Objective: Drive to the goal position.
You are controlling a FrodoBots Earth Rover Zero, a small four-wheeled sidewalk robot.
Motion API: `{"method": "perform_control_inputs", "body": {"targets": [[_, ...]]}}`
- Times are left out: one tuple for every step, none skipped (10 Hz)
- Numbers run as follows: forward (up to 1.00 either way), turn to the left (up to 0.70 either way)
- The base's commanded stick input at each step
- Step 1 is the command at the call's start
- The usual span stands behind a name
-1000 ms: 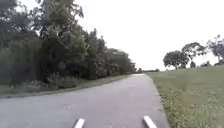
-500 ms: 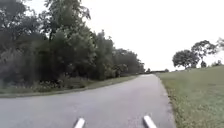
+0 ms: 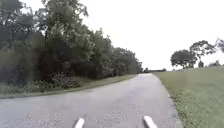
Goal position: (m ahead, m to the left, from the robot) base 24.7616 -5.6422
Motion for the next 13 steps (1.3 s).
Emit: {"method": "perform_control_inputs", "body": {"targets": [[0.7,0.0],[0.7,0.0],[0.7,0.0],[0.7,0.0],[0.7,0.0],[0.7,0.0],[0.7,0.0],[0.7,0.0],[0.7,0.0],[0.7,0.0],[0.7,0.0],[0.7,0.0],[0.7,0.0]]}}
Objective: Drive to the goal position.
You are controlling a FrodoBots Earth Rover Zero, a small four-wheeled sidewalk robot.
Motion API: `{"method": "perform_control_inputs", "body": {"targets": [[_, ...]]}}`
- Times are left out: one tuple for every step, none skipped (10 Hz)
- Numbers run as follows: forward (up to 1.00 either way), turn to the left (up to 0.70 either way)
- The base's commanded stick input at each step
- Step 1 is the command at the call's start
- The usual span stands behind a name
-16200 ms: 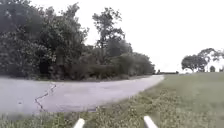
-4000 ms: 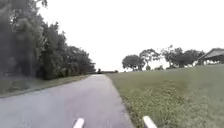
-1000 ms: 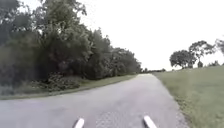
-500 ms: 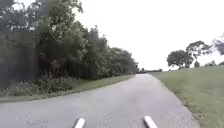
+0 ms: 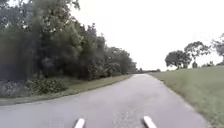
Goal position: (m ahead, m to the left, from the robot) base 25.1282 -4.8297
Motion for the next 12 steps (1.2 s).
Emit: {"method": "perform_control_inputs", "body": {"targets": [[0.7,0.0],[0.7,0.0],[0.7,0.0],[0.7,0.0],[0.7,-0.04],[0.7,-0.35],[0.7,-0.33],[0.7,-0.18],[0.7,-0.03],[0.7,0.0],[0.7,0.0],[0.7,0.0]]}}
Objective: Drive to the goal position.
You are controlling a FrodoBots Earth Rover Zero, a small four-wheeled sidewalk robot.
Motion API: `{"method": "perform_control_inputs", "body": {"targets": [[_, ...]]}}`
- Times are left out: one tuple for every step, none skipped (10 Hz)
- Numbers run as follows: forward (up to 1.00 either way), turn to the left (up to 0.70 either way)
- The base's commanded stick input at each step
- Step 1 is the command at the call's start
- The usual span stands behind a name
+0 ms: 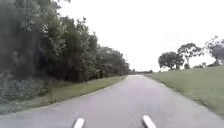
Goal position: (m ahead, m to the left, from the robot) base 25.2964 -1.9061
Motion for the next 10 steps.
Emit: {"method": "perform_control_inputs", "body": {"targets": [[0.7,0.0],[0.7,0.0],[0.7,0.0],[0.7,0.0],[0.7,0.0],[0.7,0.0],[0.7,0.0],[0.7,0.0],[0.7,0.0],[0.7,0.0]]}}
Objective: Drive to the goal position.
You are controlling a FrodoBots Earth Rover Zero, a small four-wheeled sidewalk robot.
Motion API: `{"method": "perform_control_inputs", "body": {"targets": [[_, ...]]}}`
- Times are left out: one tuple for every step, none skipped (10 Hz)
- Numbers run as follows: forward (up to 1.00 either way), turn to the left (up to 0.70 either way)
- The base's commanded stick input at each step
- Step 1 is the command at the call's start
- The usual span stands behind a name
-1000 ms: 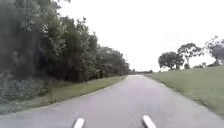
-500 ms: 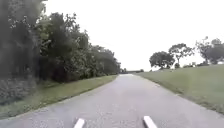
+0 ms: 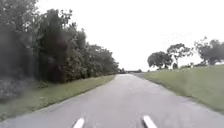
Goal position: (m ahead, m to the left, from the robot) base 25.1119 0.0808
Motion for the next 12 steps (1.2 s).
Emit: {"method": "perform_control_inputs", "body": {"targets": [[0.7,0.0],[0.7,0.0],[0.7,0.0],[0.7,0.0],[0.7,0.0],[0.7,0.0],[0.7,0.0],[0.7,0.0],[0.7,0.0],[0.7,0.0],[0.7,0.0],[0.7,0.0]]}}
